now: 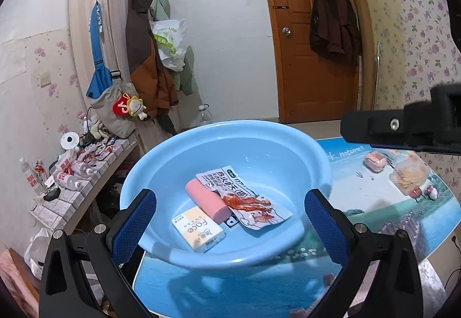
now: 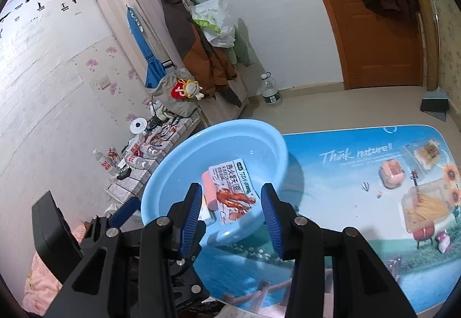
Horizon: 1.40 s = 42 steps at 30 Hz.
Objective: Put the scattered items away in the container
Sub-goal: 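Lower the snack bag into the basin and open both grippers, then withdraw both grippers from the basin back over the table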
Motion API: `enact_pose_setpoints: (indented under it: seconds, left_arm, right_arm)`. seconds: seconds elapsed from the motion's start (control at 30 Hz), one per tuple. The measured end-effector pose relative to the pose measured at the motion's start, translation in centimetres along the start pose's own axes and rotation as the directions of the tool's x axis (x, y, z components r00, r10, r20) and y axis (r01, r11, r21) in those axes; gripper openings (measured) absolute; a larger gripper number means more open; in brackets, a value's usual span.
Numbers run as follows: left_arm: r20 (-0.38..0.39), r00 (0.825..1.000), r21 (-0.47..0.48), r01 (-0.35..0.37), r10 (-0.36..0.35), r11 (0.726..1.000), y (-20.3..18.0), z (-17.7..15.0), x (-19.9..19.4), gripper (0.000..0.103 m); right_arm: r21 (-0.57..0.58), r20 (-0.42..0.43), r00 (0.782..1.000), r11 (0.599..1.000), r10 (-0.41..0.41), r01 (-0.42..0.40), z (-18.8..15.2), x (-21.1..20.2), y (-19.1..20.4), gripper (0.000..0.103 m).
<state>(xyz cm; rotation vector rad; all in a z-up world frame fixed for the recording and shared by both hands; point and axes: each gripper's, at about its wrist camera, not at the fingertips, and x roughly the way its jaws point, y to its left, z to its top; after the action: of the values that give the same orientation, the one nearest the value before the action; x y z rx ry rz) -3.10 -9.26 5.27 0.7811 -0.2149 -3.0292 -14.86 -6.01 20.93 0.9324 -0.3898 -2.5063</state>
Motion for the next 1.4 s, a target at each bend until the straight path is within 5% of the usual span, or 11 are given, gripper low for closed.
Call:
enact_pose_setpoints:
  seconds: [0.13,0.57,0.73,0.97,1.4]
  left_arm:
    - [-0.008,1.0,0.0,0.017,-0.017,1.0,-0.8,-0.1,-1.0,0.103]
    - [-0.015,0.998,0.03,0.067,-0.067,0.997,-4.3,-0.3,-4.9,0.103]
    - [-0.021,0.995,0.021,0.1,-0.1,0.995,-5.7,-0.3,-5.8,0.103]
    - [-0.05,0.988,0.062,0.147,-0.144,0.987,-8.4,-0.8,-6.0,0.103]
    - [-0.077,0.981,0.072,0.182,-0.176,0.981,-10.3,-0.8,-5.8,0.103]
  right_arm:
    - [-0.022,0.027,0.999,0.999,-0.038,0.038,-0.9,-1.5,-0.1,0.059]
    - [0.034,0.155,0.967,0.98,-0.2,0.197,-4.7,-10.3,-4.4,0.074]
    - [0.065,0.221,0.929,0.955,-0.297,0.29,-6.2,-14.4,-6.9,0.078]
    - [0.061,0.264,0.839,0.876,-0.476,0.478,-8.8,-18.2,-10.1,0.089]
    - [0.039,0.161,0.873,0.887,-0.46,0.46,-11.9,-15.3,-13.4,0.089]
